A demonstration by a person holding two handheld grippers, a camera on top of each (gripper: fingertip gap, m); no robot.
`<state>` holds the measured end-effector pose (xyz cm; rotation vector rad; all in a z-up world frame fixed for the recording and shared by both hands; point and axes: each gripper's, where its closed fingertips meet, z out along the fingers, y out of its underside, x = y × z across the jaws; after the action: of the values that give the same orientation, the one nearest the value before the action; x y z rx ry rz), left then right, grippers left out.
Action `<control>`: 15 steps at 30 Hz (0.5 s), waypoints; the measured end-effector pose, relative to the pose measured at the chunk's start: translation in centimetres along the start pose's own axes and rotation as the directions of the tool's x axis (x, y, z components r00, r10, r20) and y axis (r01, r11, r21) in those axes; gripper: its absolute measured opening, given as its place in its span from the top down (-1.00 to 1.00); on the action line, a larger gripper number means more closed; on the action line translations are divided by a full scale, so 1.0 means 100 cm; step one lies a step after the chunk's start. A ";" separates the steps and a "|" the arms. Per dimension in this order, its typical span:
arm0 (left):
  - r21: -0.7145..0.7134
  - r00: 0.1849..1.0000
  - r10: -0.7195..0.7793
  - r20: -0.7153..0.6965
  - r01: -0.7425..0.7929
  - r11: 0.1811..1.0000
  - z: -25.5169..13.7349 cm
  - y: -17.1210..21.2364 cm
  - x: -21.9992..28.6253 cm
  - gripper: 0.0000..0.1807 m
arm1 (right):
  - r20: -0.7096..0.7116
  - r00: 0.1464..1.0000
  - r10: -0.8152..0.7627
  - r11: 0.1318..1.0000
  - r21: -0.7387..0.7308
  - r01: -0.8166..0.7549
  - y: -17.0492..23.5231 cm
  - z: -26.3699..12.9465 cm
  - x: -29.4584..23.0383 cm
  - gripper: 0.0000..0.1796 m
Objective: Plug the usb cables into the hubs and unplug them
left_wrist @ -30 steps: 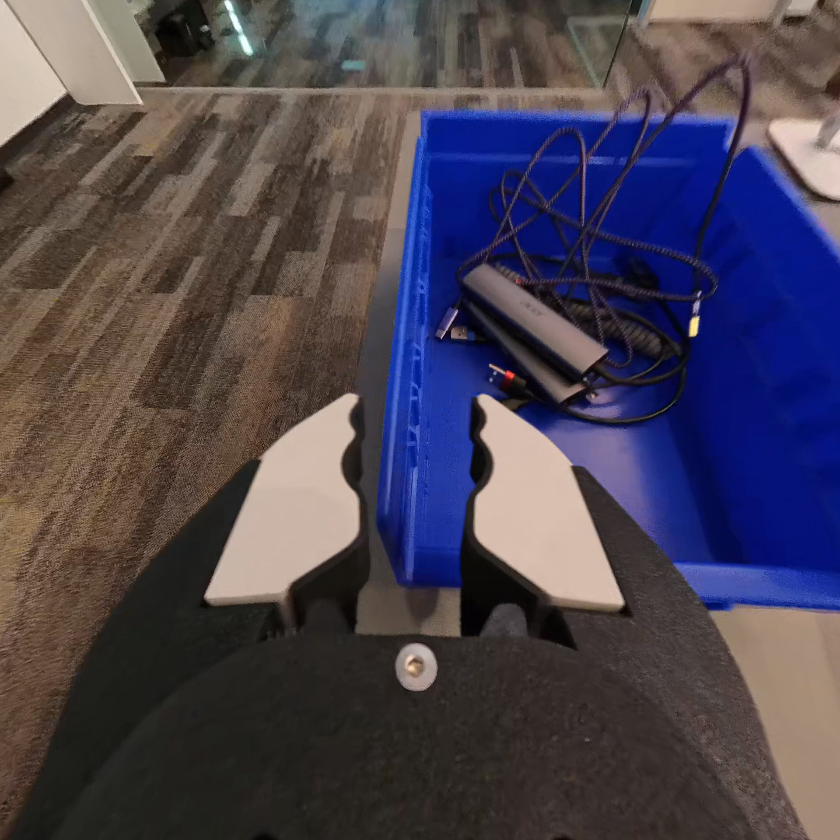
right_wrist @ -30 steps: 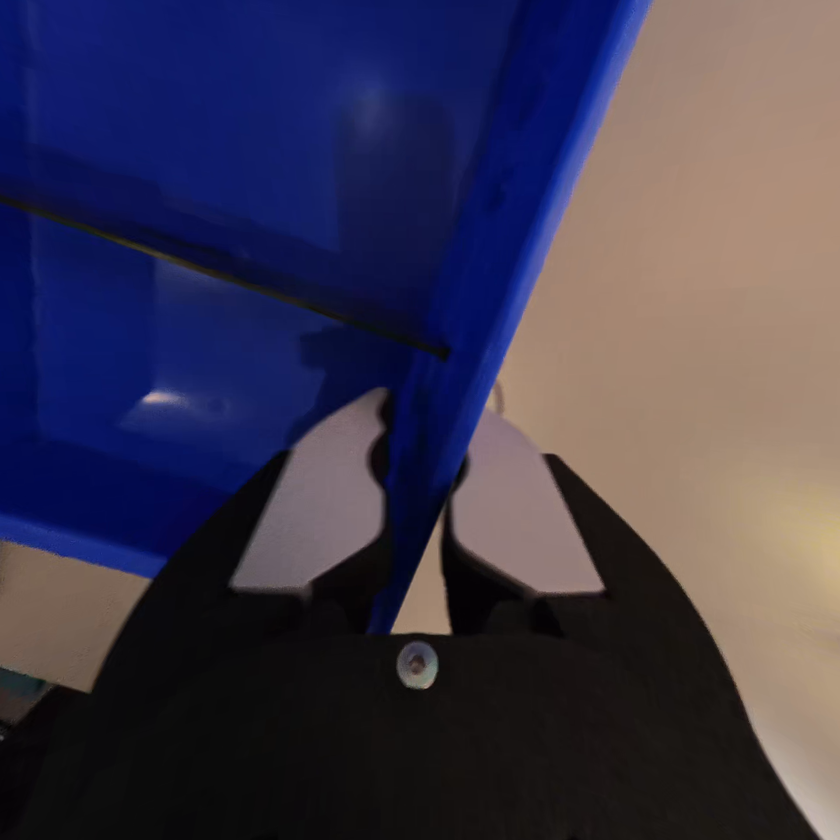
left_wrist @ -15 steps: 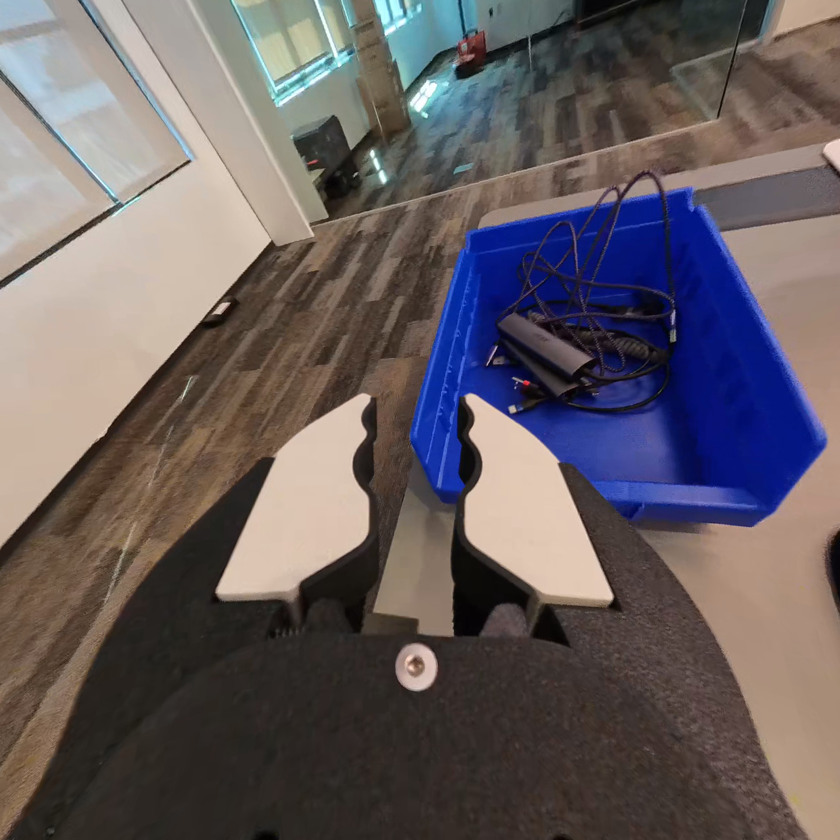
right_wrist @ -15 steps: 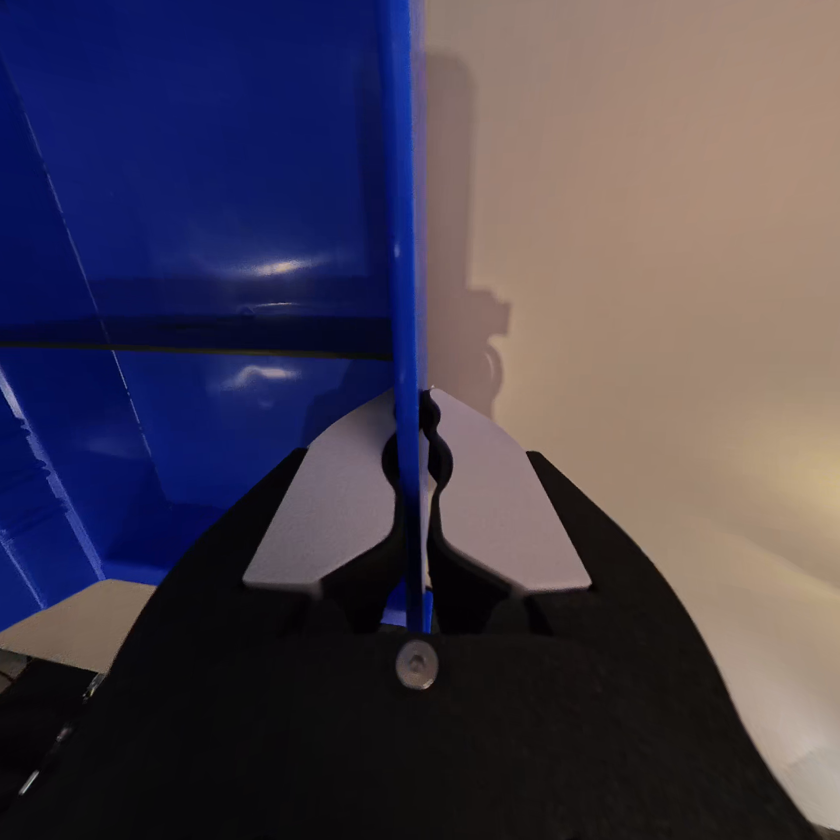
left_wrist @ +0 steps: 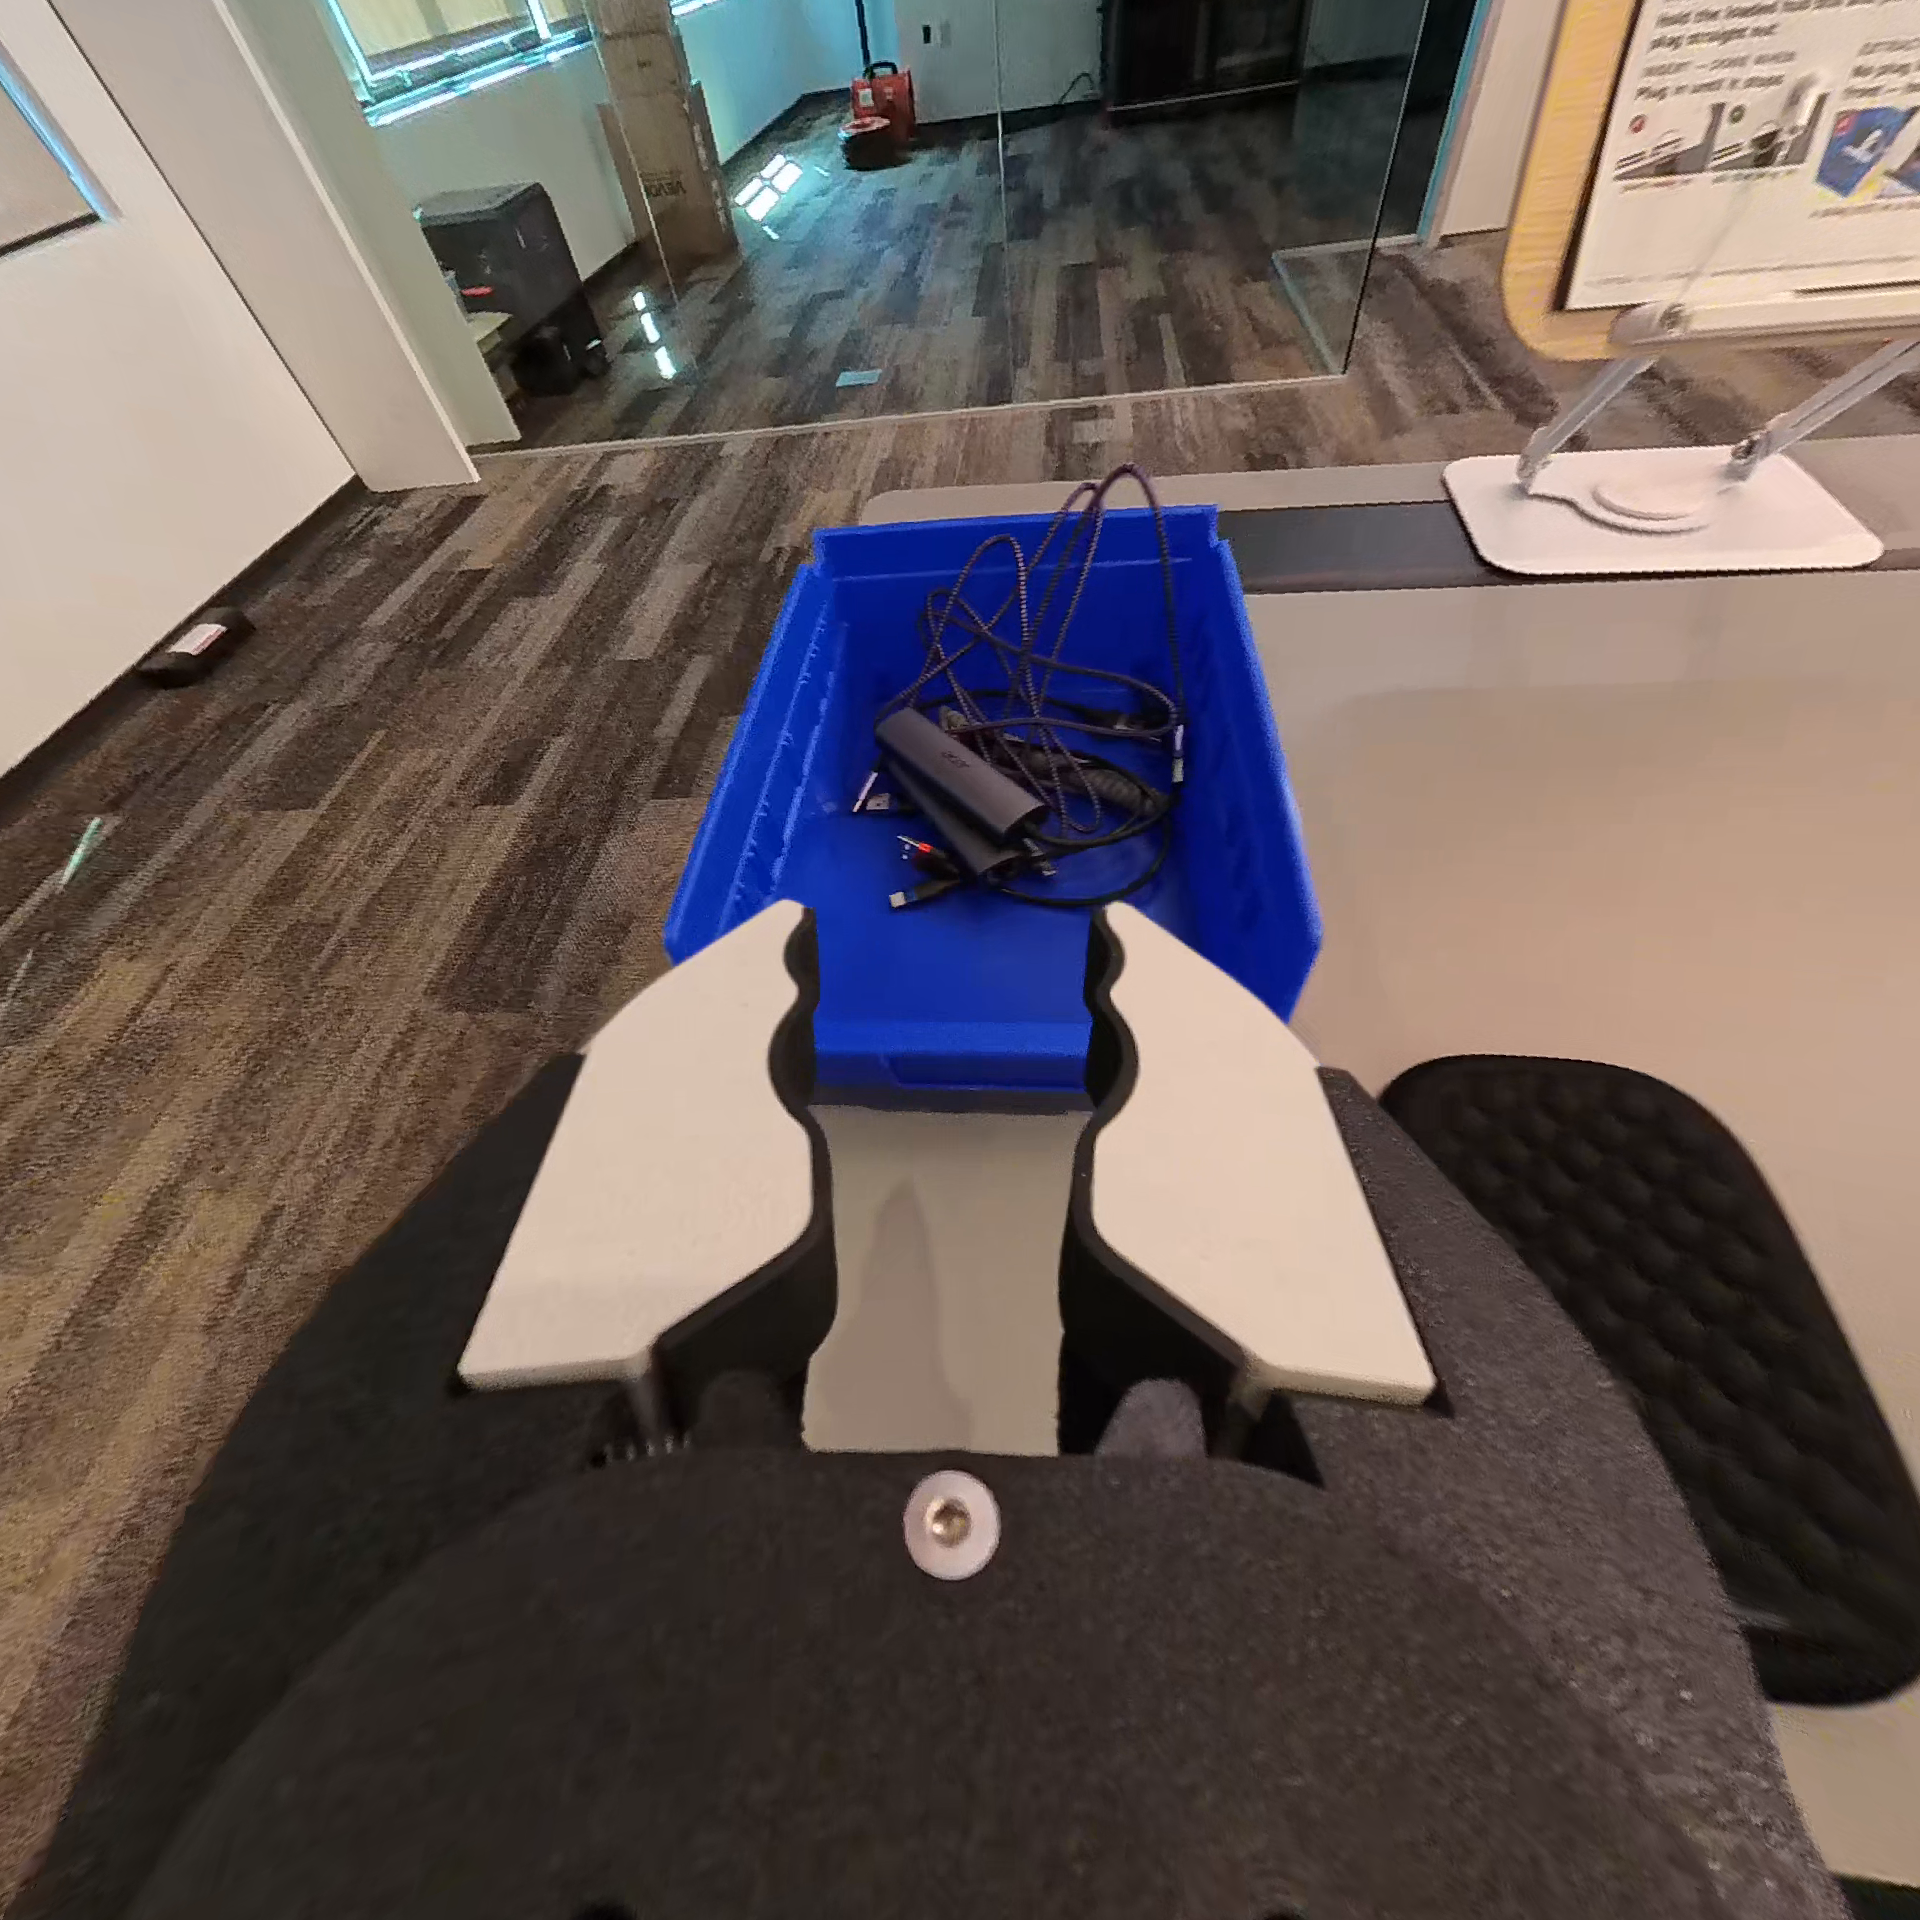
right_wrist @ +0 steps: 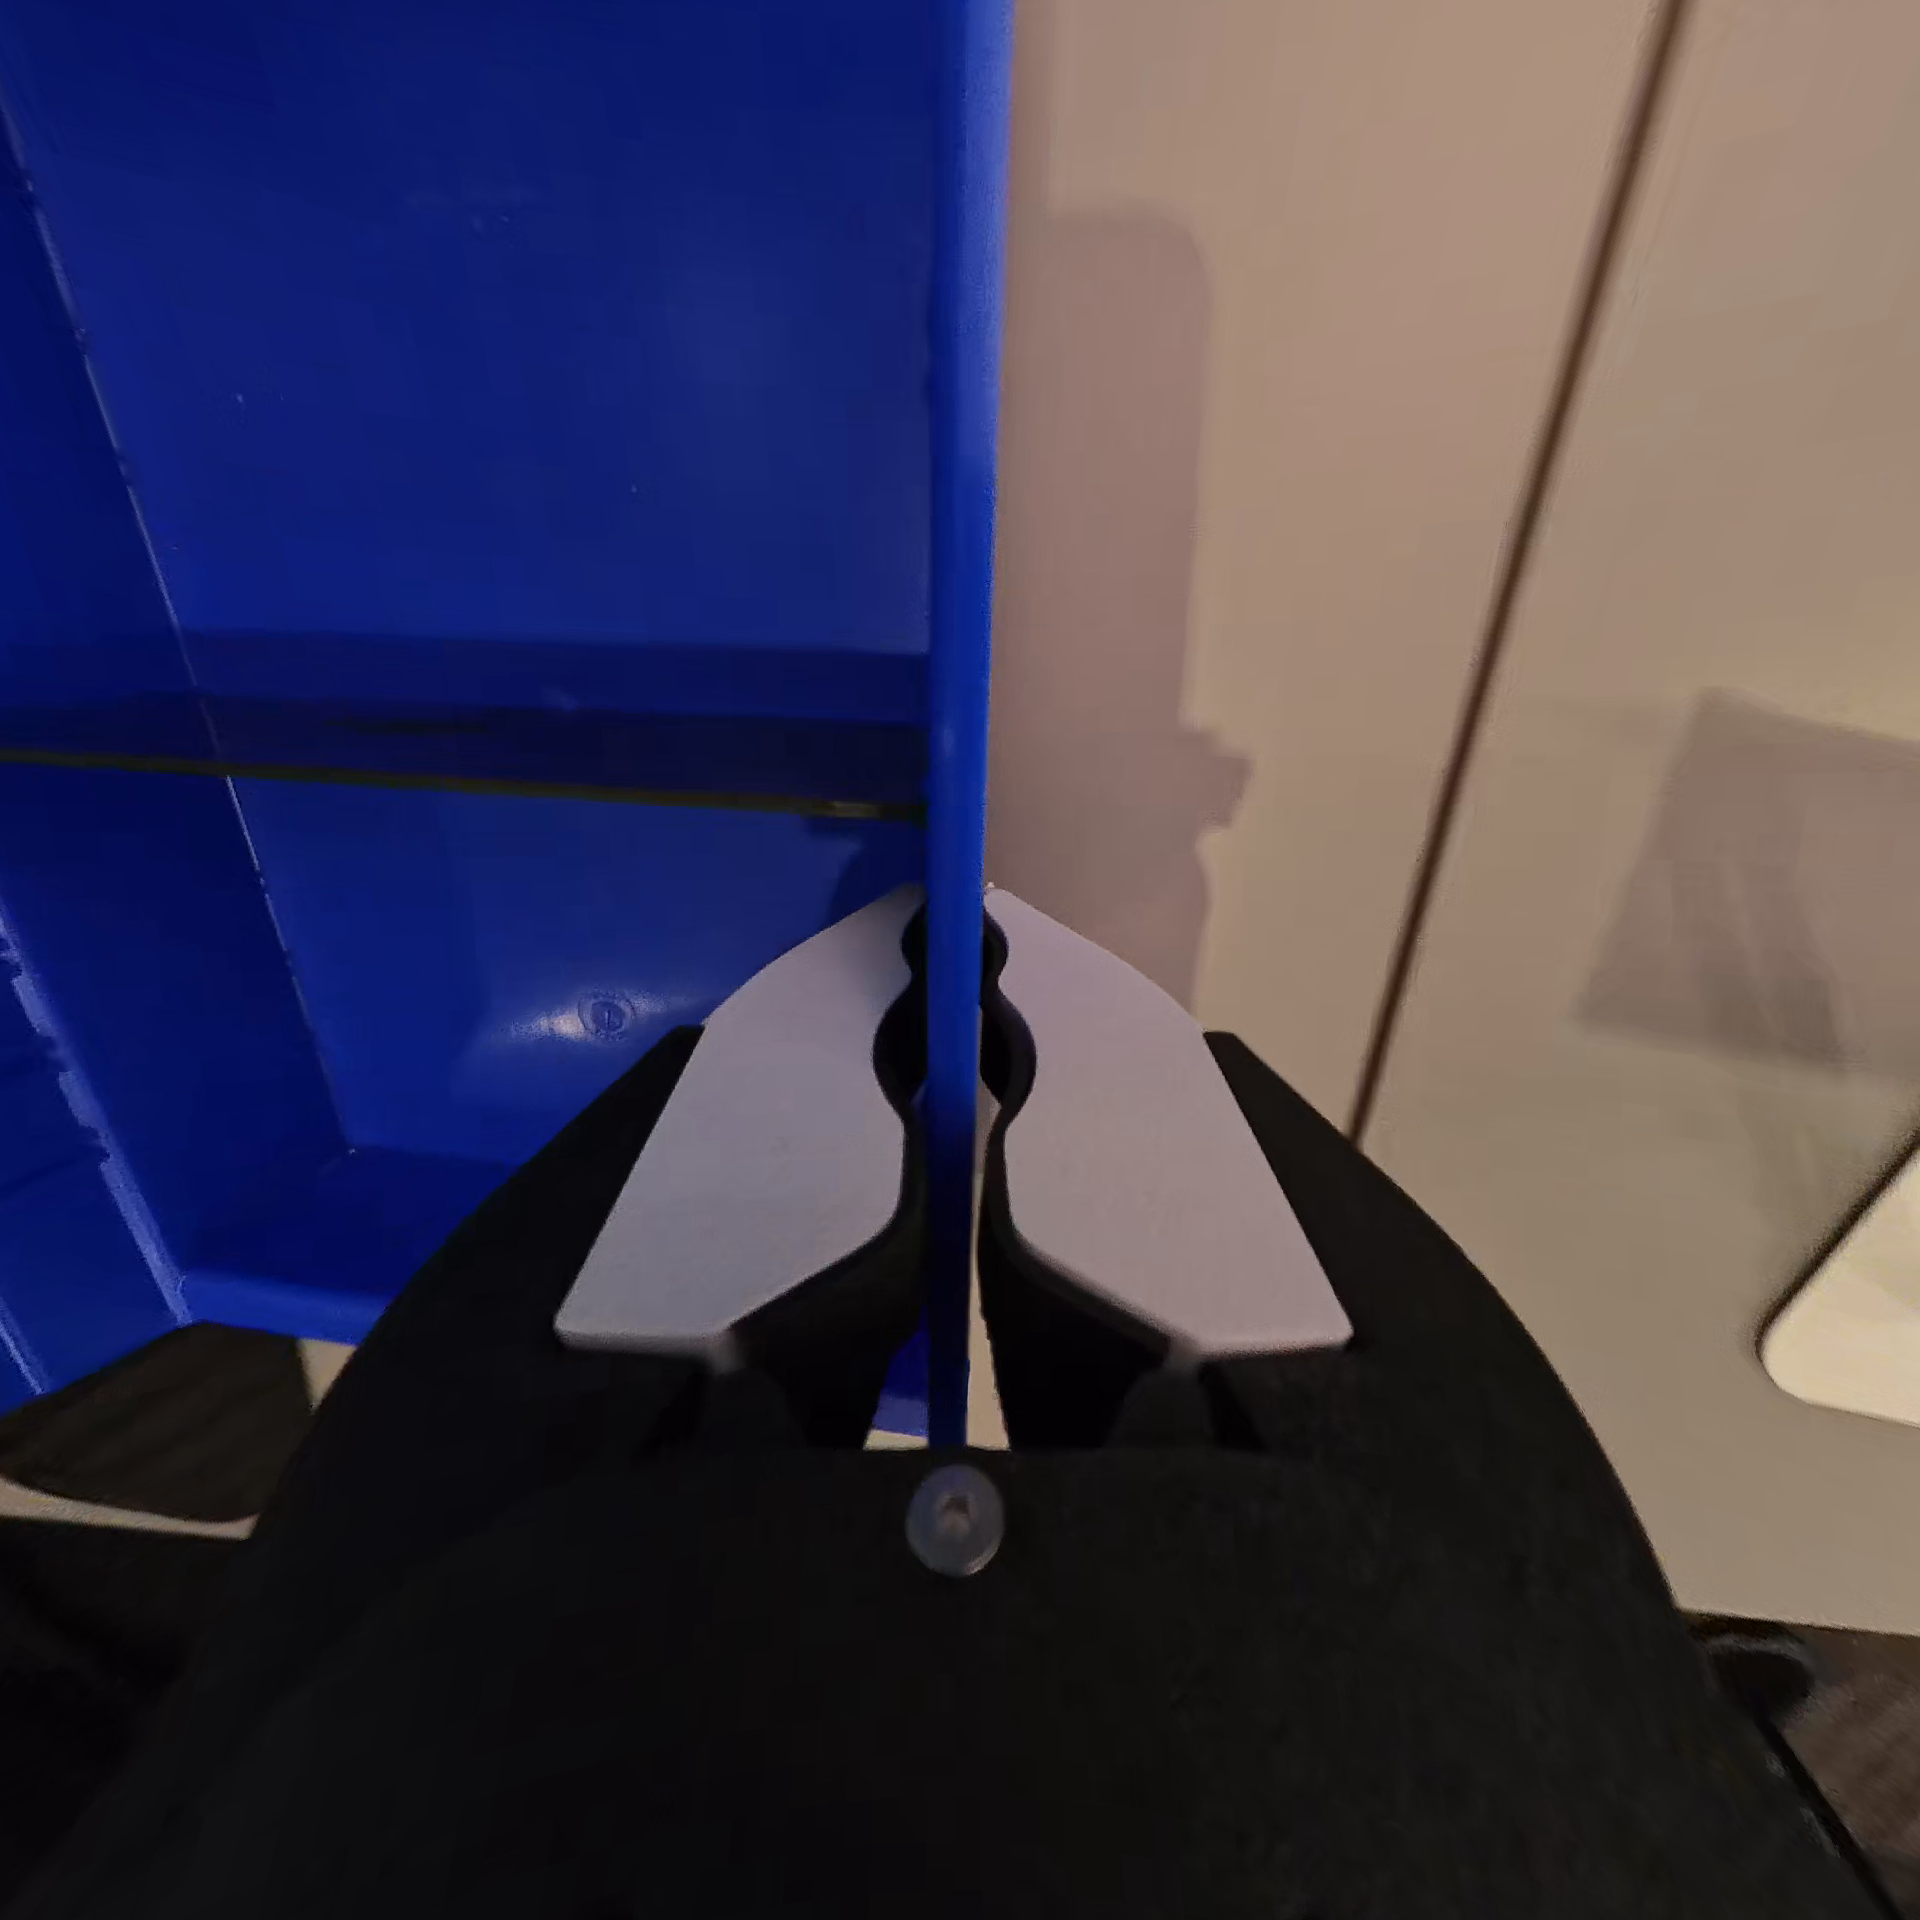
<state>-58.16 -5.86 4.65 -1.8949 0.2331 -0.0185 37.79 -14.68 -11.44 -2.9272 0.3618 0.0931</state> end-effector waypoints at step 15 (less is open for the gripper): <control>0.051 0.998 -0.037 -0.058 0.040 0.998 -0.002 -0.036 0.047 0.50 | 0.066 0.998 0.023 0.999 0.033 -0.025 0.028 0.004 0.064 0.94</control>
<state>-53.07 -5.71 7.59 -1.8484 0.2323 -0.1035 43.29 -18.78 -12.87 -2.8787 0.3847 0.1844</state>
